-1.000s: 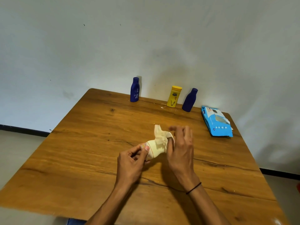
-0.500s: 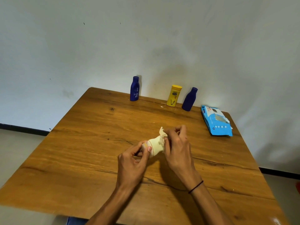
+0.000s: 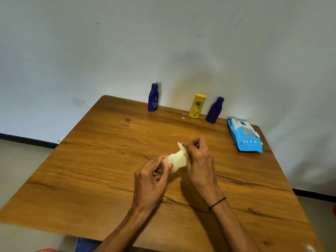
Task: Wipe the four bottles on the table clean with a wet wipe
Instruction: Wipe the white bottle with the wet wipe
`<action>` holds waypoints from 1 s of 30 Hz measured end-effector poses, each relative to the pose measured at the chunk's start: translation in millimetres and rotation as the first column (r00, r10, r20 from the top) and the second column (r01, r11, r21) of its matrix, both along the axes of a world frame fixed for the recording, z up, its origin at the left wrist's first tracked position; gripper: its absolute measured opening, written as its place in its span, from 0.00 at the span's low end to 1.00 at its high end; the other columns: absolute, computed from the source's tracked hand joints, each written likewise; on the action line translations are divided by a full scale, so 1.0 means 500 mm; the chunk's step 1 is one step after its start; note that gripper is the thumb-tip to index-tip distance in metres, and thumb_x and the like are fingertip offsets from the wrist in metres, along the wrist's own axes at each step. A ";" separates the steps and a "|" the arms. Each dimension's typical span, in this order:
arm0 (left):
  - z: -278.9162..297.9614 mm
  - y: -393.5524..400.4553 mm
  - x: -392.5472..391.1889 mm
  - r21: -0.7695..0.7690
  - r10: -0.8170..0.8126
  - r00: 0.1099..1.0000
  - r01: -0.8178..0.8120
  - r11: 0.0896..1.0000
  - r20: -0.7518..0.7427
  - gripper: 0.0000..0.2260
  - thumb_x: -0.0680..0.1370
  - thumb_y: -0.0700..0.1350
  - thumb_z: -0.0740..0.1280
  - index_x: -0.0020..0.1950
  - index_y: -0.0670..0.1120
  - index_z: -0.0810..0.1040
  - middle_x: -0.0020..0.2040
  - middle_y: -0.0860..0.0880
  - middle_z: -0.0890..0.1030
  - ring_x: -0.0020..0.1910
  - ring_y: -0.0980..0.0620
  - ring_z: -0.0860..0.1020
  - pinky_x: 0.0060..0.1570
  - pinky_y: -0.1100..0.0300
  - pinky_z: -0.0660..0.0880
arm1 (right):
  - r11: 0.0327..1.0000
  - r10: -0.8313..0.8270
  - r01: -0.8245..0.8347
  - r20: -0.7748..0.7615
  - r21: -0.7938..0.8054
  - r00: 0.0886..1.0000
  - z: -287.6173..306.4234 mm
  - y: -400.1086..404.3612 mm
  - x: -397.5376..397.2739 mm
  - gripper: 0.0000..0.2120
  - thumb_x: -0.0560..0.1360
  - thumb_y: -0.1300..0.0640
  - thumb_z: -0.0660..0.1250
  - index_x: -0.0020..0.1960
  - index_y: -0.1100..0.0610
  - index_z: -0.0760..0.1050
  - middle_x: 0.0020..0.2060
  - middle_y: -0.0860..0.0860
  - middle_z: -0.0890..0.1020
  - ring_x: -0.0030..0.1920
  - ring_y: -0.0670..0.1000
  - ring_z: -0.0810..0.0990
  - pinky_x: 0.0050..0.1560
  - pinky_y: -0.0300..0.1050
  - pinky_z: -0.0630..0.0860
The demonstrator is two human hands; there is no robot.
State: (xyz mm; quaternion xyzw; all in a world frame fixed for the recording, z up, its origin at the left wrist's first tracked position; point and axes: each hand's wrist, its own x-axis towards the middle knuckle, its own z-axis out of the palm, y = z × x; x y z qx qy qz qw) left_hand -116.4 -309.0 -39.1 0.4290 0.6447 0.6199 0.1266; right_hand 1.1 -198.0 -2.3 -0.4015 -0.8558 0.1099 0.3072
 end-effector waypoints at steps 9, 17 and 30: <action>-0.006 -0.015 -0.017 0.014 0.025 0.984 -0.023 1.000 -0.179 0.12 0.80 0.43 0.73 0.64 0.46 0.84 0.51 0.52 0.85 0.46 0.61 0.83 0.40 0.69 0.81 | 0.988 0.151 -0.149 -0.063 0.035 0.987 -0.017 -0.047 -0.015 0.14 0.80 0.60 0.66 0.63 0.61 0.80 0.55 0.53 0.72 0.46 0.48 0.76 0.41 0.40 0.79; -0.005 -0.013 -0.016 0.029 0.040 0.948 -0.032 0.999 -0.315 0.12 0.82 0.45 0.71 0.65 0.45 0.83 0.50 0.51 0.83 0.45 0.60 0.80 0.43 0.72 0.78 | 1.000 0.000 -0.001 -0.074 -0.008 0.997 -0.007 -0.023 -0.021 0.12 0.78 0.66 0.70 0.61 0.60 0.80 0.56 0.52 0.72 0.48 0.47 0.76 0.42 0.33 0.76; -0.015 -0.009 -0.021 -0.015 0.035 0.989 -0.033 0.999 0.146 0.11 0.80 0.43 0.74 0.61 0.53 0.85 0.49 0.57 0.88 0.47 0.61 0.85 0.42 0.63 0.83 | 0.998 -0.026 0.028 -0.045 0.053 0.999 -0.030 -0.006 -0.014 0.19 0.75 0.66 0.71 0.65 0.62 0.78 0.58 0.58 0.73 0.48 0.53 0.80 0.40 0.47 0.84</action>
